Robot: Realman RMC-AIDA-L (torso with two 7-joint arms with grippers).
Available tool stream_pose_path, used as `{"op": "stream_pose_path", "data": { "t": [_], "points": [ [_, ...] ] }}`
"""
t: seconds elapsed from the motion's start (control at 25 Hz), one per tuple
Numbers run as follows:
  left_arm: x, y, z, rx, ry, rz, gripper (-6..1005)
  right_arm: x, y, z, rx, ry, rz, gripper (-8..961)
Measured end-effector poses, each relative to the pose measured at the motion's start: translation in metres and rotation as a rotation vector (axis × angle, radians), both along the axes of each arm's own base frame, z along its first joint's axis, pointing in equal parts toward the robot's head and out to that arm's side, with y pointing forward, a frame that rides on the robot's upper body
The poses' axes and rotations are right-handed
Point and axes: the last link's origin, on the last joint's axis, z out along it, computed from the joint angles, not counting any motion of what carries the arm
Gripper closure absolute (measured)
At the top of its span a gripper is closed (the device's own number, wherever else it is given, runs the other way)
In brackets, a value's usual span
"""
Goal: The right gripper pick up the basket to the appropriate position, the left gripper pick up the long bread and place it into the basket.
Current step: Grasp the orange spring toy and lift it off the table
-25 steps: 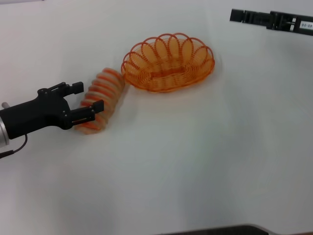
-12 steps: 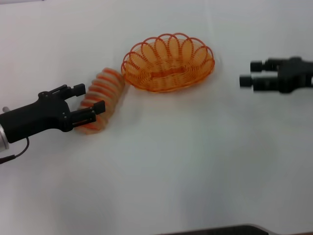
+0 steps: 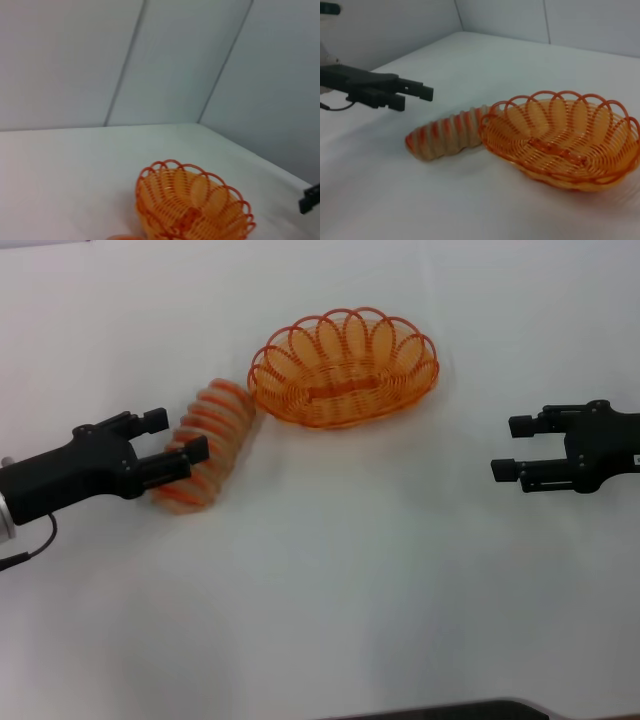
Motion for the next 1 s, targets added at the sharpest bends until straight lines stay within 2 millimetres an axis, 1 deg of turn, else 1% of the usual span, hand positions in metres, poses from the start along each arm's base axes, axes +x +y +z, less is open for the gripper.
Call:
{"op": "stream_pose_path", "data": {
  "t": [0.24, 0.4, 0.64, 0.76, 0.92, 1.0],
  "points": [
    [-0.007, 0.009, 0.003, 0.011, -0.022, 0.133, 158, 0.000, -0.001, 0.000, 0.003, -0.003, 0.019, 185],
    [-0.007, 0.015, 0.009, 0.021, -0.065, 0.199, 158, -0.002, 0.001, 0.001, 0.007, 0.000, 0.025, 185],
    [-0.002, 0.024, 0.022, -0.060, -0.105, 0.303, 158, -0.005, 0.005, 0.001, 0.011, 0.000, 0.036, 185],
    [0.001, 0.030, 0.030, -0.140, -0.045, 0.351, 158, -0.006, 0.008, 0.002, 0.016, -0.002, 0.040, 184],
    [0.006, 0.039, 0.040, -0.202, 0.087, 0.402, 159, -0.008, 0.011, 0.002, 0.022, -0.003, 0.045, 184],
    [0.013, 0.043, 0.046, -0.232, 0.132, 0.398, 159, -0.009, 0.013, 0.003, 0.028, -0.003, 0.046, 184]
  ]
}}
